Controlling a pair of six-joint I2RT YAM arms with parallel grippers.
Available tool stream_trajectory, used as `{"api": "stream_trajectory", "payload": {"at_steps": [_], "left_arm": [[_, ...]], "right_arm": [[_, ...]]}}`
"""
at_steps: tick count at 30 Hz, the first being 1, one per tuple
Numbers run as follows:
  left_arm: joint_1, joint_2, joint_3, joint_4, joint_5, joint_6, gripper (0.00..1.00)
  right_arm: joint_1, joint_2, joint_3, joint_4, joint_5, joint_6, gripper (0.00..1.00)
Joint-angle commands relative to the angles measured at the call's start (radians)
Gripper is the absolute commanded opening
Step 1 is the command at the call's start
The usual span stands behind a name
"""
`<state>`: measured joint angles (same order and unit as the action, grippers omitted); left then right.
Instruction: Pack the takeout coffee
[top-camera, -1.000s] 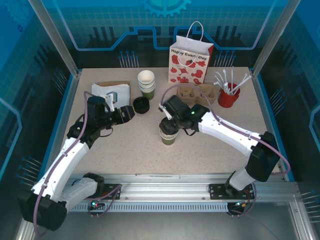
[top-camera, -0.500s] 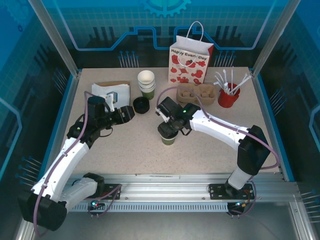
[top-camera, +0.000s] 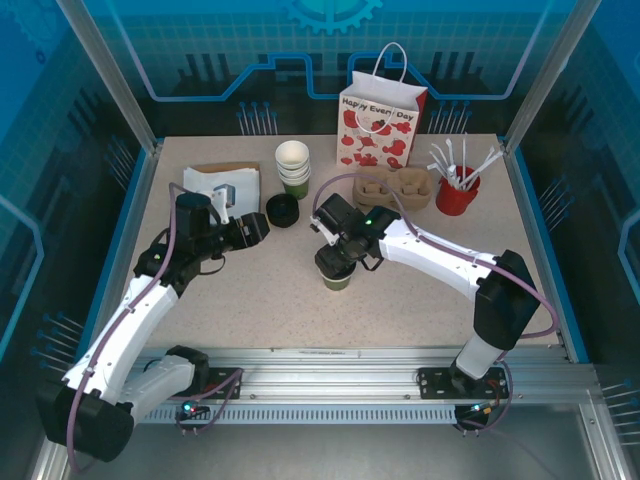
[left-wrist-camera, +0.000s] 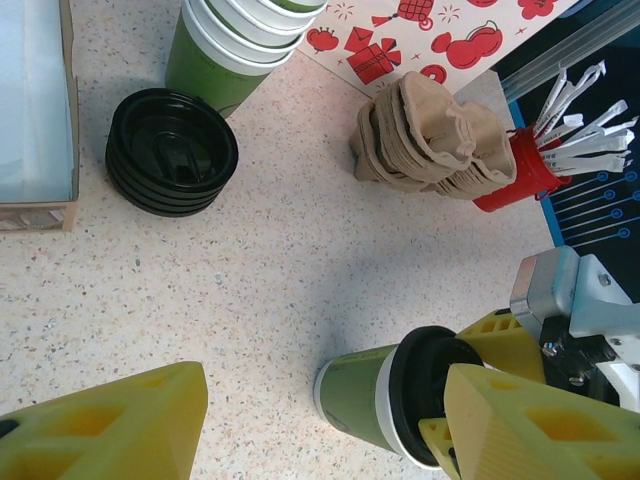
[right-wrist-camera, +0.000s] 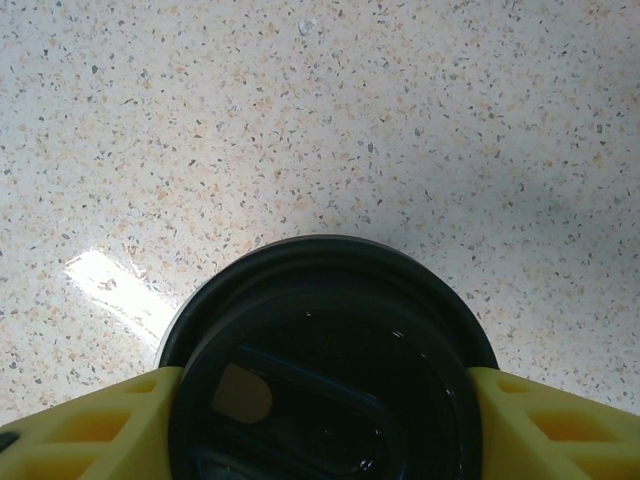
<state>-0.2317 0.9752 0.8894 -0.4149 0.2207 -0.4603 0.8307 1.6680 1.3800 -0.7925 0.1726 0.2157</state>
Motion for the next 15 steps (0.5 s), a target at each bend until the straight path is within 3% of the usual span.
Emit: {"api": "stream_trajectory", "payload": {"at_steps": [1,15], "left_arm": [[0.003,-0.005,0.001,-0.012,-0.011,0.033,0.66],[0.003,-0.003,-0.001,-0.010,-0.006,0.033,0.66]], "right_arm": [[0.001,-0.005,0.030,-0.033,-0.024,-0.004,0.63],[-0.001,0.007,0.033,-0.039,0.003,-0.010,0.64]]}}
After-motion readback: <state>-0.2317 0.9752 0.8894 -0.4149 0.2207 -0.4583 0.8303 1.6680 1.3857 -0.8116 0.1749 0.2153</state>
